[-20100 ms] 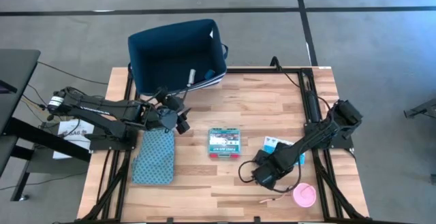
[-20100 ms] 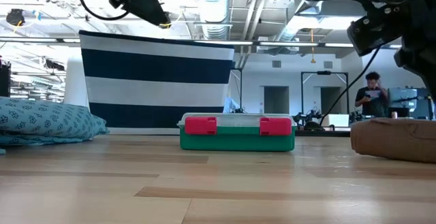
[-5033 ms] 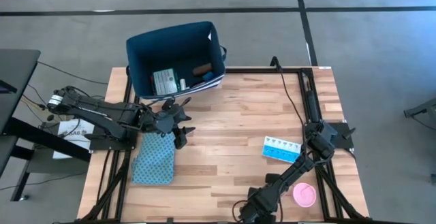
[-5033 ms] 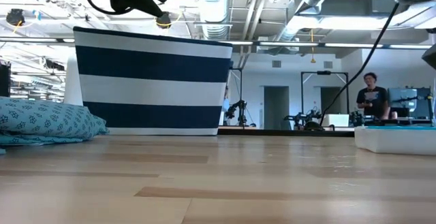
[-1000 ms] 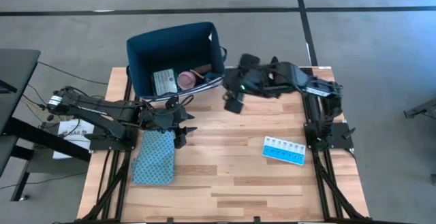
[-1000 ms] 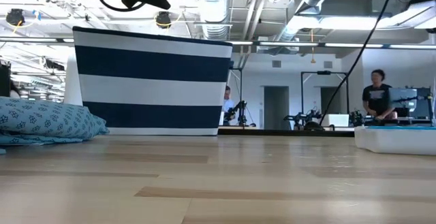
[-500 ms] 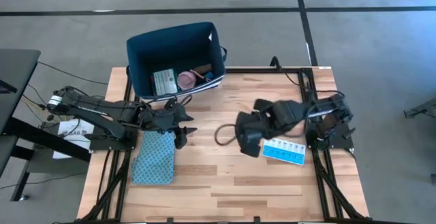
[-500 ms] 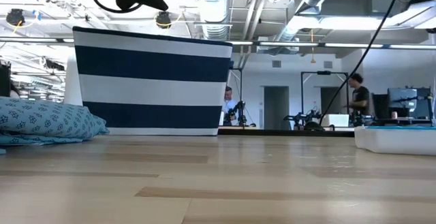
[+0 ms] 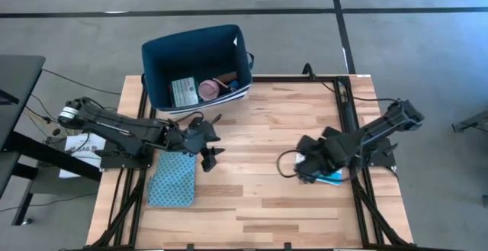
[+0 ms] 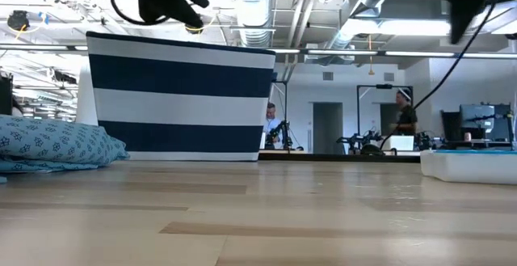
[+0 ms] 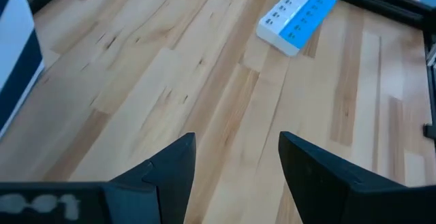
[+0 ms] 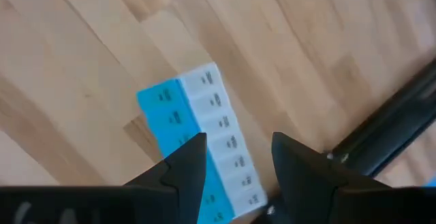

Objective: Pick & place medical supplies in basket/bin
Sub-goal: Put the pill organizer into the blue bin

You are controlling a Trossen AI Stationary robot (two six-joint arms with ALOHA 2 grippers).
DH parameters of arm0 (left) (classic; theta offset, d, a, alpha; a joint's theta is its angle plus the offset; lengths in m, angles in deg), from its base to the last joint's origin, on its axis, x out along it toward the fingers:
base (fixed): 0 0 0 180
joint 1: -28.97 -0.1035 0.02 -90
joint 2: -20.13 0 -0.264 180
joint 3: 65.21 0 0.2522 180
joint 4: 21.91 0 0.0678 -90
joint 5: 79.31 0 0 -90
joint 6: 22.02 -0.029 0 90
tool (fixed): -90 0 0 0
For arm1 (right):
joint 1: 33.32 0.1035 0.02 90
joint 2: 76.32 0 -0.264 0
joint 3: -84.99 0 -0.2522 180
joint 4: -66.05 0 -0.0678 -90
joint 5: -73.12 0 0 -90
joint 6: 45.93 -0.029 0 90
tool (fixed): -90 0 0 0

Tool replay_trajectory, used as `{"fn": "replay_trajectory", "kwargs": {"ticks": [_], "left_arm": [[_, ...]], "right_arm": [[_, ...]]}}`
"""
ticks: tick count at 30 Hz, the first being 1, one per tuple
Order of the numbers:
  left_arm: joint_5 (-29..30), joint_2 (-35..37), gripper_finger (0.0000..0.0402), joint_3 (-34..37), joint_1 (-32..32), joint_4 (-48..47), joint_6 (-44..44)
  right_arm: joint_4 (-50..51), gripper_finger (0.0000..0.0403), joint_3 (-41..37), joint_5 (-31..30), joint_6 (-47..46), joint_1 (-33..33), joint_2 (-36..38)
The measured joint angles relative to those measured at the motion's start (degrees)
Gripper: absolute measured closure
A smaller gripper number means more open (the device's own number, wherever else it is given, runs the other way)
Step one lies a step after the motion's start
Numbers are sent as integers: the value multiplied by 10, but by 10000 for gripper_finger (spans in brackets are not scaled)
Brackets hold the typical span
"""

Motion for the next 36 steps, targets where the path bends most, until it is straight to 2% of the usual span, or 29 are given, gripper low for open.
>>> {"fn": "replay_trajectory", "kwargs": {"ticks": [3,7,12,15,22,28,31,36], "left_arm": [[0,-17,202,0,-7,24,0],[3,-40,202,0,-15,42,7],[-7,-69,202,0,-24,63,25],[-30,-79,202,0,-36,80,24],[-56,-78,202,0,-53,100,16],[-56,-80,202,0,-54,106,10],[-56,-80,202,0,-54,107,9],[-60,-80,202,0,-53,106,9]], "right_arm": [[-37,244,-61,1,-65,30,22],[-124,244,-132,16,-96,70,26],[-208,244,-177,11,-108,98,-16],[-208,244,-180,10,-101,88,-57],[-206,246,-172,19,-31,38,-155],[-222,269,-139,22,62,-7,-161],[-308,282,-128,22,114,-30,-149],[-510,291,-128,49,231,-59,-128]]}}
